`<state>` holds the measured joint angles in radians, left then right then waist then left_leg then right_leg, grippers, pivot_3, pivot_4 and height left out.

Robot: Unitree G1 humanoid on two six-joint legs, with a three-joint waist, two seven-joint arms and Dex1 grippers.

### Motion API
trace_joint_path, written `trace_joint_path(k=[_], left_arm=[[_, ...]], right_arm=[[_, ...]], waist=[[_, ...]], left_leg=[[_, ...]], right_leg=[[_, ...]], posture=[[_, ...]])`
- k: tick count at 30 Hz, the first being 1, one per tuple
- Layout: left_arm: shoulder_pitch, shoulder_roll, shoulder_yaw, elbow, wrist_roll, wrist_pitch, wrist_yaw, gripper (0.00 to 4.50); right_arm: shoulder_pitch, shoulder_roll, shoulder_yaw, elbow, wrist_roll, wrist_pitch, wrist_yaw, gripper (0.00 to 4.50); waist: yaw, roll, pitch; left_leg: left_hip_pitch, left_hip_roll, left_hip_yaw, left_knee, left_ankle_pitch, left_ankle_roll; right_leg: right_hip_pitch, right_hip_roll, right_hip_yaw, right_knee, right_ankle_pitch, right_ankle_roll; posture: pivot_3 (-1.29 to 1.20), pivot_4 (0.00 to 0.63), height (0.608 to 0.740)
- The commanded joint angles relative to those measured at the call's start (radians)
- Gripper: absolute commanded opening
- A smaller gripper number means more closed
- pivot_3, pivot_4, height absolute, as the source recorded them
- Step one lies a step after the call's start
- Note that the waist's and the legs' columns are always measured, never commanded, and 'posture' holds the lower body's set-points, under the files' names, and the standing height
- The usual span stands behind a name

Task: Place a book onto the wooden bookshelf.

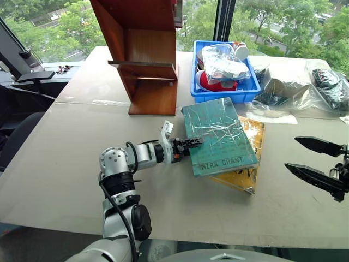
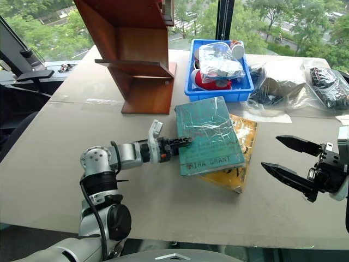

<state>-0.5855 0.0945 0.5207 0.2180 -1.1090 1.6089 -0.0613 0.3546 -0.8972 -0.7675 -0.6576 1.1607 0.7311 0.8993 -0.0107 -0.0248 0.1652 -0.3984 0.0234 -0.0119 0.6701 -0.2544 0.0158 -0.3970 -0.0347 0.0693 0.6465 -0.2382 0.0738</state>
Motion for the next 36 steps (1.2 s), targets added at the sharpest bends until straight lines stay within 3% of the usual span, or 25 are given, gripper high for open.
trace_joint_path(k=[1,3,8,12,16,19,24,30,36], left_arm=[[-0.025,-0.001,0.026,-0.014,-0.032,0.006,0.02,1.0],[-0.049,-0.007,0.049,-0.028,-0.048,0.004,0.016,0.05],[-0.092,0.035,-0.011,-0.211,-0.139,-0.049,-0.151,0.02],[-0.106,0.14,-0.174,-0.39,-0.056,-0.199,-0.353,0.02],[-0.156,0.251,-0.352,-0.489,0.177,-0.531,-0.53,0.02],[-0.214,0.341,-0.521,-0.511,0.493,-0.906,-0.611,0.02],[-0.305,0.473,-0.68,-0.433,0.949,-1.396,-0.59,0.02],[-0.353,0.629,-0.719,-0.334,1.284,-1.623,-0.525,0.02],[-0.334,0.74,-0.725,-0.32,1.478,-1.693,-0.537,0.02]], right_arm=[[0.019,-0.026,-0.052,0.005,-0.002,0.003,0.047,4.5],[0.019,-0.032,-0.056,0.018,-0.011,0.002,0.052,4.5],[-0.009,-0.044,-0.068,0.079,-0.047,-0.011,0.058,4.5],[-0.06,-0.061,-0.079,0.131,-0.039,-0.007,0.071,4.5],[-0.12,-0.085,-0.062,0.178,-0.048,-0.002,0.081,4.5],[-0.191,-0.097,-0.036,0.22,-0.049,-0.005,0.077,4.5],[-0.316,-0.095,0.005,0.284,-0.03,-0.004,0.064,4.5],[-0.483,-0.067,0.06,0.356,0.018,0.001,0.028,4.5],[-0.618,-0.012,0.122,0.43,0.028,-0.004,-0.007,4.5]], waist=[[0.0,0.0,0.0],[0.001,-0.001,0.0],[-0.003,-0.003,0.002],[-0.001,-0.003,0.004],[0.002,-0.003,0.004],[0.004,-0.003,0.004],[0.004,-0.003,0.005],[-0.001,-0.003,0.005],[0.002,-0.002,0.008]], left_leg=[[0.0,0.0,0.0,0.0,0.0,0.0],[0.0,0.0,0.0,0.0,0.0,0.0],[-0.001,0.0,0.0,0.0,0.0,0.0],[-0.001,0.0,0.0,-0.001,0.0,0.0],[-0.001,0.0,0.001,-0.002,0.0,-0.001],[-0.002,-0.001,0.001,-0.001,0.0,0.0],[-0.002,-0.001,0.003,-0.002,0.0,0.0],[-0.002,0.0,0.002,-0.003,0.0,0.0],[-0.003,0.0,0.002,-0.003,0.0,0.0]], right_leg=[[0.0,0.0,0.0,0.0,0.0,0.0],[0.0,0.0,0.0,-0.001,0.0,0.0],[0.0,0.0,0.0,-0.001,0.0,0.0],[-0.001,0.0,0.0,-0.002,0.0,0.0],[-0.001,0.0,0.0,-0.004,0.0,-0.001],[0.0,-0.001,0.001,-0.005,-0.002,-0.004],[0.0,-0.001,0.002,-0.006,-0.002,-0.005],[-0.001,0.0,0.002,-0.007,0.0,0.0],[-0.001,0.0,0.001,-0.006,0.0,0.0]], posture=[[0.0,0.15,0.74],[0.0,0.15,0.74],[0.0,0.15,0.74],[0.0,0.15,0.74],[0.0,0.15,0.74],[0.0,0.15,0.74],[0.0,0.15,0.74],[0.0,0.15,0.74],[0.0,0.15,0.74]])
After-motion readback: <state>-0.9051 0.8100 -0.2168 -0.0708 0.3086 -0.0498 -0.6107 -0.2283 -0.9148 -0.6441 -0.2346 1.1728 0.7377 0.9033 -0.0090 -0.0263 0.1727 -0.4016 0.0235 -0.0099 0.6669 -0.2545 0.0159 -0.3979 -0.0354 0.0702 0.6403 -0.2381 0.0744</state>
